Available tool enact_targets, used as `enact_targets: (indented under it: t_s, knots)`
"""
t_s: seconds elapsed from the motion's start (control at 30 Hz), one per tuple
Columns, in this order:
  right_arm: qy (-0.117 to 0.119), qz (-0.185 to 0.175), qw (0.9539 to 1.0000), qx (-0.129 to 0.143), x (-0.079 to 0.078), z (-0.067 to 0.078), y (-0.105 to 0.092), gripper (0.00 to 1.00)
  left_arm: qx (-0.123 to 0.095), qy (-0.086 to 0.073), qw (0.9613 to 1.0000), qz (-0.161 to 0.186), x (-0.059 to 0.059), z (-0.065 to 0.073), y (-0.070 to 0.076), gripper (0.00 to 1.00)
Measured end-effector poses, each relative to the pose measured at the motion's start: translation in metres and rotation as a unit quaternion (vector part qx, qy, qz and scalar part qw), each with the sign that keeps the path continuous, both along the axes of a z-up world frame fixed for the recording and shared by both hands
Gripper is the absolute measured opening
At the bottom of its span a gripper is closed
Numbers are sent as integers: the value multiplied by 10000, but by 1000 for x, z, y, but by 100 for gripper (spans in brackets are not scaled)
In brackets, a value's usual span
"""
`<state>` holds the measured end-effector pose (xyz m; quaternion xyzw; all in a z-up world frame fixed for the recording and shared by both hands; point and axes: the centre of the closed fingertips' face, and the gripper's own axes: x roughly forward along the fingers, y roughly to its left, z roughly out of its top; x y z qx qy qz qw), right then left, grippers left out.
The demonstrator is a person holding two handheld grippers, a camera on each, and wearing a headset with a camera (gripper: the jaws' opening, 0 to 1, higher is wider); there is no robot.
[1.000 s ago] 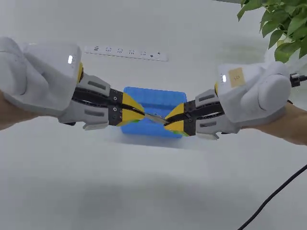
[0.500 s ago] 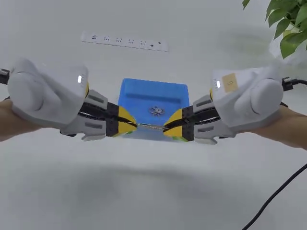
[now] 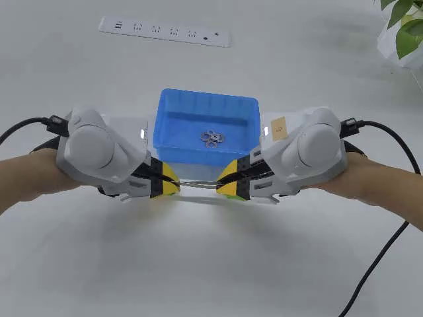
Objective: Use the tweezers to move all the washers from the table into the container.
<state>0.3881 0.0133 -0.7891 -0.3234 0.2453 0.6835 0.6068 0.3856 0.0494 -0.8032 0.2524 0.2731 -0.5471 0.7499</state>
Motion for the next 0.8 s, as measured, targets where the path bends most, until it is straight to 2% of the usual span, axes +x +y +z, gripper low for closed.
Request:
enact_targets:
  t_s: [0.03, 0.1, 0.23, 0.3, 0.37, 0.4, 0.47, 0.53, 0.63, 0.7, 0.8]
  knots:
    - [21, -22, 10000, -9, -1, -2, 0, 7, 17, 10, 10000, 28, 0, -1, 1, 6]
    - [16, -27, 10000, -29, -2, -5, -1, 8, -119, 13, 9997, 197, 3, 2, 1, 7]
    - [16, -141, 9999, -13, 0, -8, -1, 8, -67, -51, 9998, 190, 3, 3, 1, 8]
    - [-20, -84, 10000, -49, -2, -9, -1, 8, -64, -28, 9999, 125, -1, 3, -1, 10]
    - [-159, 137, 9997, -89, -5, -10, 1, 8, -46, -44, 9999, 79, -3, 3, -2, 11]
    - [-154, 115, 9996, -198, -6, -12, -3, 8, -3, -89, 10000, 33, -4, 4, -2, 12]
    - [-161, 172, 9995, -193, -6, -12, -1, 9, 10, -83, 10000, 22, -4, 4, -3, 12]
    - [-163, 164, 9995, -229, -5, -13, -2, 9, 4, -57, 10000, 36, -5, 3, -3, 12]
    - [-187, 177, 9988, -422, -7, -20, -6, 11, 41, -61, 10000, 44, -4, 3, -2, 13]
    - [-168, 134, 9990, -398, -6, -19, -7, 11, 86, -111, 9999, 57, -3, 4, -1, 15]
    - [-159, 5, 9991, -381, -5, -19, -7, 12, 124, -101, 9998, 79, -4, 4, 0, 15]
